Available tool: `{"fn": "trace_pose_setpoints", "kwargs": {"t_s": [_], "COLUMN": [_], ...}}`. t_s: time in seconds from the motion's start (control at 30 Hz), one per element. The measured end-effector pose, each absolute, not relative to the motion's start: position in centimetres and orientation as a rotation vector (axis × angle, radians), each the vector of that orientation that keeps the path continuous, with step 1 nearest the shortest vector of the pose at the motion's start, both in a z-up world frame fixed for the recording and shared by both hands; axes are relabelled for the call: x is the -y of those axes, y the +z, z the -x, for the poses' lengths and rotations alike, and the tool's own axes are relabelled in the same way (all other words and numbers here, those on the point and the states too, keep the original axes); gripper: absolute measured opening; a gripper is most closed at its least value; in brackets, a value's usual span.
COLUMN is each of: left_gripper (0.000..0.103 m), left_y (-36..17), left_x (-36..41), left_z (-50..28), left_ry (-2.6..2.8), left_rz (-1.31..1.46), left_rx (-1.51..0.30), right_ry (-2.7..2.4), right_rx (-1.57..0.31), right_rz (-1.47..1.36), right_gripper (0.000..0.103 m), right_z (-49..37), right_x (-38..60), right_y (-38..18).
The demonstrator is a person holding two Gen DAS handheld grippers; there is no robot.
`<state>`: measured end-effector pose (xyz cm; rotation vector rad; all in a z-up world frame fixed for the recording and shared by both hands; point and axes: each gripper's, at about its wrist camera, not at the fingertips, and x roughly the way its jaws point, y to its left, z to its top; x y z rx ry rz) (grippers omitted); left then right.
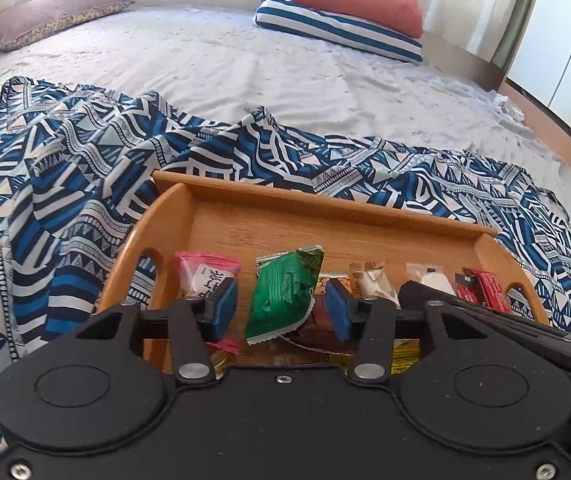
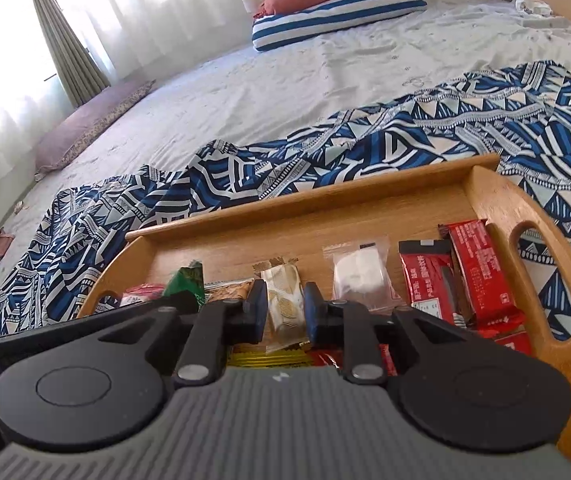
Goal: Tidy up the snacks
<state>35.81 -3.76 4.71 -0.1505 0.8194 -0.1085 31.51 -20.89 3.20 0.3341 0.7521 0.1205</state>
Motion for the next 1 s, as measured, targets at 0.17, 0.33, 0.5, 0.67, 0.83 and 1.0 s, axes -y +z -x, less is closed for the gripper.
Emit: {"fn": "trace_pose_setpoints", "kwargs": {"t_s": [0.17,0.33,0.5,0.67,0.83,1.0], "left_gripper": [0.071,0.083,0.092,0.097,0.101,0.102], "left_y": [6.6,8.6,10.7,12.4,14.0,15.5], "left_x": [3.3,2.8,2.8,2.6,2.0,1.7], "left_z": [-34.5,-32.5,-30.0,-27.1,-24.3,-20.9], "left_ry": [-0.095,-0.111,-0.087,-0.101,-0.107,-0.116], "left_rz": [0.141,0.141,0.061,0.015,0.01,-0.023], "left_rx": [-0.784,-0.752,-0.71,-0.684,-0.667,-0.663], "right_ry": [0.118,0.11,0.104,0.097,0.102,0.113], "right_rx": [-0.717,-0.682,-0.646,-0.624,-0.595,-0.563], "right_rz": [-0.316,-0.294,-0.253,-0.193,-0.126,-0.061], "right_gripper": [0.043,0.053,0.066,0.076,0.084,0.085], "right_z": [-30.2,-28.5,-26.4,-24.0,-21.4,-18.2], "right_x": [21.2,21.5,21.6,21.3,20.9,20.0], "right_y": [5.1,7.0,8.9,10.6,12.3,14.2]}}
